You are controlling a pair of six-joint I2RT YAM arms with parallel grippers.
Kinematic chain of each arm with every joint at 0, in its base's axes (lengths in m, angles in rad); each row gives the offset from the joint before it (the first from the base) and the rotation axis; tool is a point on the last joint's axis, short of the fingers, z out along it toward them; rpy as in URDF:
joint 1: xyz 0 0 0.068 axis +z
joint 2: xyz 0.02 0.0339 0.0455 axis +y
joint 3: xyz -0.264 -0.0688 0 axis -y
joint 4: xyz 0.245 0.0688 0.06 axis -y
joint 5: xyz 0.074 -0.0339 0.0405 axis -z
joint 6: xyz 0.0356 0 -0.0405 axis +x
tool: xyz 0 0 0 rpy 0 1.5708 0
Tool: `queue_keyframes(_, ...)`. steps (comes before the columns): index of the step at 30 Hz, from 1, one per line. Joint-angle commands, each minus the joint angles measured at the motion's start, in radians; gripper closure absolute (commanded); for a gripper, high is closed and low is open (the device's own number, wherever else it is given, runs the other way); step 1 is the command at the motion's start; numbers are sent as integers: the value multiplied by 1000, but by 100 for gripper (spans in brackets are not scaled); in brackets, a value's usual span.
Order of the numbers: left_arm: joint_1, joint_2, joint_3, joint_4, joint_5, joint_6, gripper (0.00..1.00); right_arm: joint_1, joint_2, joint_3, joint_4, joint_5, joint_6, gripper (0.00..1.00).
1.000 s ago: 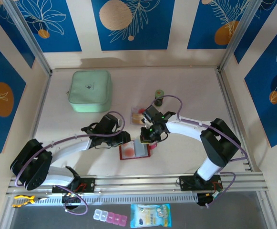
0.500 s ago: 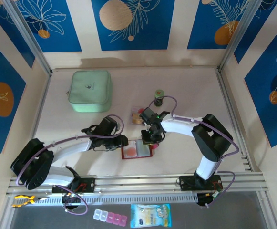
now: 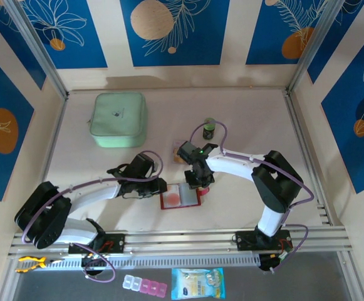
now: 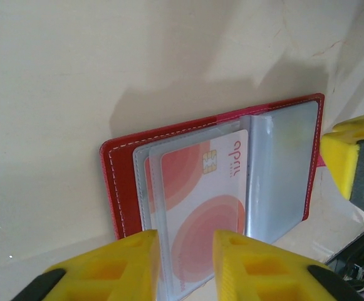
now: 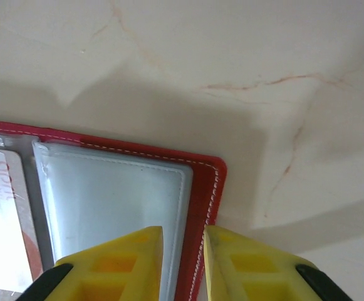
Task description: Take the credit cards out of the card holder
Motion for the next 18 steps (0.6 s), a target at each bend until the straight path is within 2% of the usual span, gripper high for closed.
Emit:
queue_keyframes(1,9,12,-11,-6,20,14,76,15,-58,30,-58,0,7,75)
queue_keyframes(3,8,9,-17,-1,28,9,80,23,-78,31,-30,-58,20,76)
queue_keyframes(9,6,14,-39,24,49,-3,86,43,-98,-34,171,-356,84,84)
queue_keyframes(12,6,14,-45,24,49,-6,87,48,-83,-82,248,-442,119,85)
queue_keyframes(15,5,20,-50,24,51,-5,88,50,-70,-124,281,-471,136,86)
queue_keyframes(18,6,31,-52,25,54,-1,88,48,-62,-158,269,-448,136,86)
